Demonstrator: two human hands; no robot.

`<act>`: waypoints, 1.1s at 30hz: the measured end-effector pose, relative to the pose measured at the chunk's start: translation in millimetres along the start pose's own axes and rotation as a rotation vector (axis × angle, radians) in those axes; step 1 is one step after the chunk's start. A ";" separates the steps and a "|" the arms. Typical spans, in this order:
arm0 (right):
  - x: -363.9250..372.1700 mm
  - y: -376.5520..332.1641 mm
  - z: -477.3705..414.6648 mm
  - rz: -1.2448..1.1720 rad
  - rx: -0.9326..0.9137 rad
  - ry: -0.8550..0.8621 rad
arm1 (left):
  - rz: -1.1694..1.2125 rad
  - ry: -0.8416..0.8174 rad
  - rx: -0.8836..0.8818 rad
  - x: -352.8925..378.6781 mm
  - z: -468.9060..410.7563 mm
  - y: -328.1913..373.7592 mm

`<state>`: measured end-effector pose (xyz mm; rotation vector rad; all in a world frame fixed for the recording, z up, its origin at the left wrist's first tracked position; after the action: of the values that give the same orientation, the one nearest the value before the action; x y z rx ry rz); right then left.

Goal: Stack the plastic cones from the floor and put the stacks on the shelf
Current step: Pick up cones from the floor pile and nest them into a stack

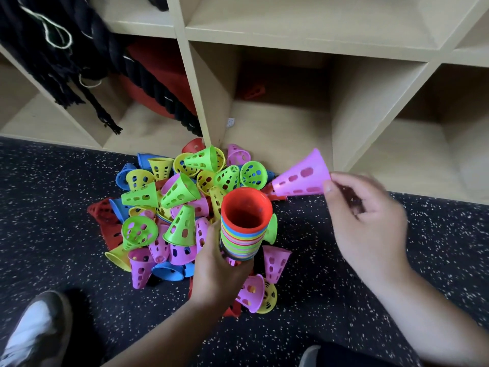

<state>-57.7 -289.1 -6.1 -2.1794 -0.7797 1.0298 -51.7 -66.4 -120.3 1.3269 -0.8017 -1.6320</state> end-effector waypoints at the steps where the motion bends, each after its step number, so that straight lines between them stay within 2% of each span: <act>1: -3.9 -16.2 -8.0 -0.009 -0.079 -0.001 | 0.002 -0.002 0.000 0.8 -0.1 -0.1; 4: 4.3 -46.5 -15.9 -0.021 -0.292 -0.163 | 0.006 -0.002 0.007 2.0 1.1 1.4; 6: 12.8 -46.3 -10.4 -0.084 -0.304 -0.243 | 0.019 -0.004 0.014 1.4 2.5 3.5; 8: 14.2 -31.5 -1.4 -0.139 -0.192 -0.177 | 0.034 -0.013 0.010 -1.2 4.3 5.3; 10: 15.1 -3.3 13.5 -0.111 0.011 -0.123 | 0.052 -0.013 0.004 -5.3 6.0 5.3; 11: 19.4 15.2 23.5 -0.053 0.136 -0.189 | 0.057 -0.007 0.001 -7.4 7.1 5.3; 13: 35.3 50.3 50.1 0.089 0.356 -0.499 | 0.046 0.008 -0.003 -11.2 9.3 4.4; 14: 44.1 63.5 66.2 0.129 0.421 -0.652 | 0.045 0.011 -0.009 -12.4 10.4 3.6; 16: 58.5 83.2 94.0 0.131 0.468 -0.798 | 0.044 0.012 -0.011 -13.7 12.4 2.6; 21: 64.4 105.6 111.7 0.147 0.516 -0.716 | 0.031 0.014 -0.015 -13.2 16.0 0.0; 26: 15.8 80.6 94.0 0.051 0.596 -0.571 | 0.041 0.000 -0.026 -8.4 16.9 -6.4; 29: -17.0 43.2 65.7 -0.020 0.507 -0.410 | 0.020 -0.018 -0.022 -1.1 17.2 -8.7; 33: -35.5 -10.7 23.1 -0.194 0.297 -0.202 | 0.016 -0.022 -0.022 9.0 15.1 -6.3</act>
<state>-97.9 -301.5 6.0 -1.7333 -0.8499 1.1939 -68.4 -72.4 -126.2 1.2861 -0.8029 -1.6408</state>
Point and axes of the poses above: each hand's wrist, its own z-axis away from the middle knuckle, its own x-axis out of the palm, y = z × x, the point moved 3 cm from there along -z, towards the middle knuckle, and after that the axes turned 9 degrees about -x, right-handed, at the moved point
